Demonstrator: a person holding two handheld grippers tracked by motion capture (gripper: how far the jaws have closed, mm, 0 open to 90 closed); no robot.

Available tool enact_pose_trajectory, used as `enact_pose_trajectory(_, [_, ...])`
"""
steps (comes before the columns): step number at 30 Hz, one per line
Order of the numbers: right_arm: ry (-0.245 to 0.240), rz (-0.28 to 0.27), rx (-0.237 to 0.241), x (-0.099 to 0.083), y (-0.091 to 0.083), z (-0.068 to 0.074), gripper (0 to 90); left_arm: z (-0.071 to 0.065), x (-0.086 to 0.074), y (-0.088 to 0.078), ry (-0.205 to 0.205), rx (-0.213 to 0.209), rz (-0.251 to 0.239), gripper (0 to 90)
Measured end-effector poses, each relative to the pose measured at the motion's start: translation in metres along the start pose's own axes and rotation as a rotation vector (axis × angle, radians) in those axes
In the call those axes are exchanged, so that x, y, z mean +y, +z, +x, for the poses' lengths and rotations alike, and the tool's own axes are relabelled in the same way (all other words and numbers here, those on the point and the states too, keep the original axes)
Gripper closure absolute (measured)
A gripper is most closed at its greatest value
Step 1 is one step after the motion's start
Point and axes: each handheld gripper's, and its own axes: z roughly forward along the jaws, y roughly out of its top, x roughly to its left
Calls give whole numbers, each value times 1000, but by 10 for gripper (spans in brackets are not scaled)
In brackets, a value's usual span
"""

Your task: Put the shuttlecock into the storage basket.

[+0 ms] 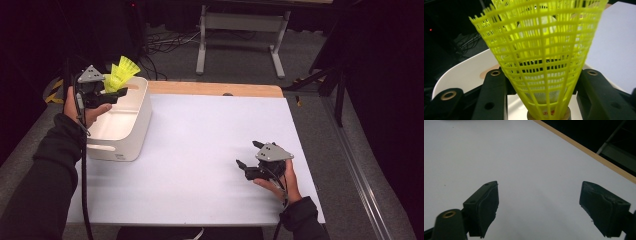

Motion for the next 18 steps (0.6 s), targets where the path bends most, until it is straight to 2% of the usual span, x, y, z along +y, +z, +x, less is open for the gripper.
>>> enact_pose_trajectory(4, [-5,5,-2,-1,0,-1,169,4,-2,5,-5,12,50,582])
enact_pose_trajectory(6, [-3,11,-1,-2,1,-3,168,6,-1,6,-5,12,51,582])
enact_pose_trajectory(10, [-8,24,-6,-4,0,-4,168,10,-3,12,-10,21,91,582])
enact_pose_trajectory(14, [-12,18,-15,-5,-2,-6,168,11,-3,15,-7,21,108,583])
enact_pose_trajectory(15, [-8,18,-20,-6,-3,-8,168,11,-3,17,-9,19,132,582])
enact_pose_trajectory(18, [-5,18,-24,-7,-5,-10,168,12,-5,21,-11,13,154,582])
